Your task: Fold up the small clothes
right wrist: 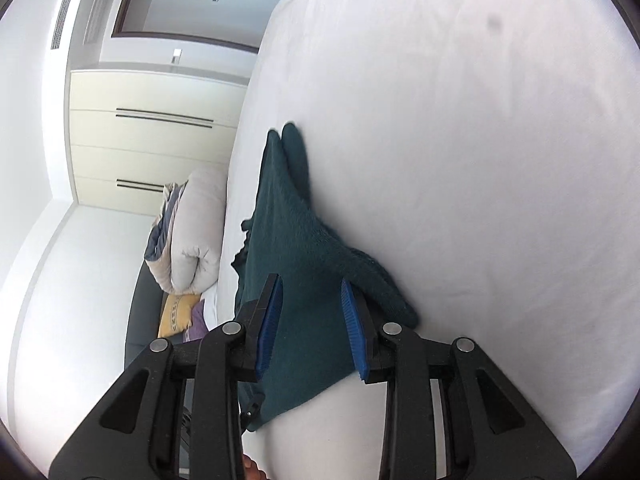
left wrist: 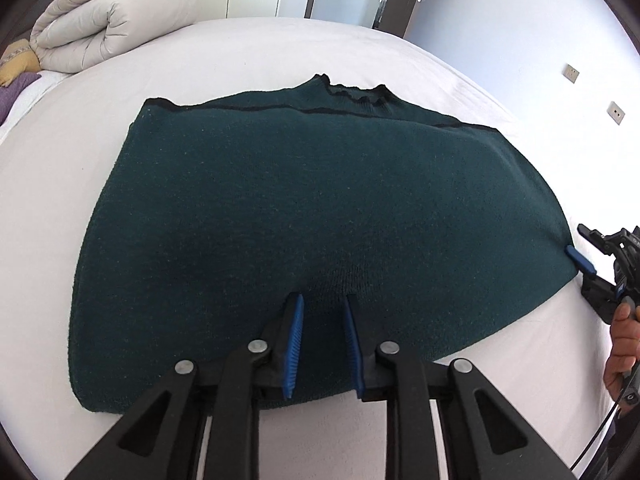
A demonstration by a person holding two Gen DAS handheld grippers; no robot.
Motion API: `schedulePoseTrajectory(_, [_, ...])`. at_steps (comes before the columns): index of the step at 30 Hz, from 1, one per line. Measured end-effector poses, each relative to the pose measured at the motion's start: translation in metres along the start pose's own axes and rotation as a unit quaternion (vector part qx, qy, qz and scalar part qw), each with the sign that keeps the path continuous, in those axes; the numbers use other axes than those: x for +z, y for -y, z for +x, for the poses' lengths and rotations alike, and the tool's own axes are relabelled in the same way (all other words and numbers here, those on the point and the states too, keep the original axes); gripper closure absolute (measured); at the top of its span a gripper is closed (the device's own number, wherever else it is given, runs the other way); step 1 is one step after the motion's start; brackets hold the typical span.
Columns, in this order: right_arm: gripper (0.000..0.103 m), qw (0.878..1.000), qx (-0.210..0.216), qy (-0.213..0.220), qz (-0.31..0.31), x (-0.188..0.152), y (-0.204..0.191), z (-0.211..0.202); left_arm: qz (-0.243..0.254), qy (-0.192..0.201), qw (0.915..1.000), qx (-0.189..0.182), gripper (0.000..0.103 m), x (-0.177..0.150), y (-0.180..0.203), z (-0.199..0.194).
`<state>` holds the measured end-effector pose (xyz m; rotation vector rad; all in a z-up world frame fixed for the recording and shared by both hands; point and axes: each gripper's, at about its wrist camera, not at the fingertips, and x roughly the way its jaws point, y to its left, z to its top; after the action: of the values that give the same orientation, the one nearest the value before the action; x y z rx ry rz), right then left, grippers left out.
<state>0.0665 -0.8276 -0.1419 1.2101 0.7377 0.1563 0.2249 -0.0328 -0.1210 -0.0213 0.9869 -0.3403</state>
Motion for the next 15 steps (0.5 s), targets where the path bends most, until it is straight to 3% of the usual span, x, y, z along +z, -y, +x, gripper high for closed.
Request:
schedulePoseTrajectory(4, [0.072,0.995,-0.070,0.063,-0.024,0.007,-0.008,-0.031,0.005,0.002,1.0000,0.004,0.080,-0.001,-0.002,-0.001])
schedulePoseTrajectory(8, [0.072,0.992,-0.071,0.094,-0.031,0.011,-0.021,-0.047,0.012,0.004,0.9999,0.008,0.080,-0.001,0.000,-0.001])
schedulePoseTrajectory(15, [0.072,0.993,-0.035,0.041,-0.105,-0.003,-0.086,-0.012,0.017,0.004,0.9998,0.013,0.080,-0.001,0.003,-0.002])
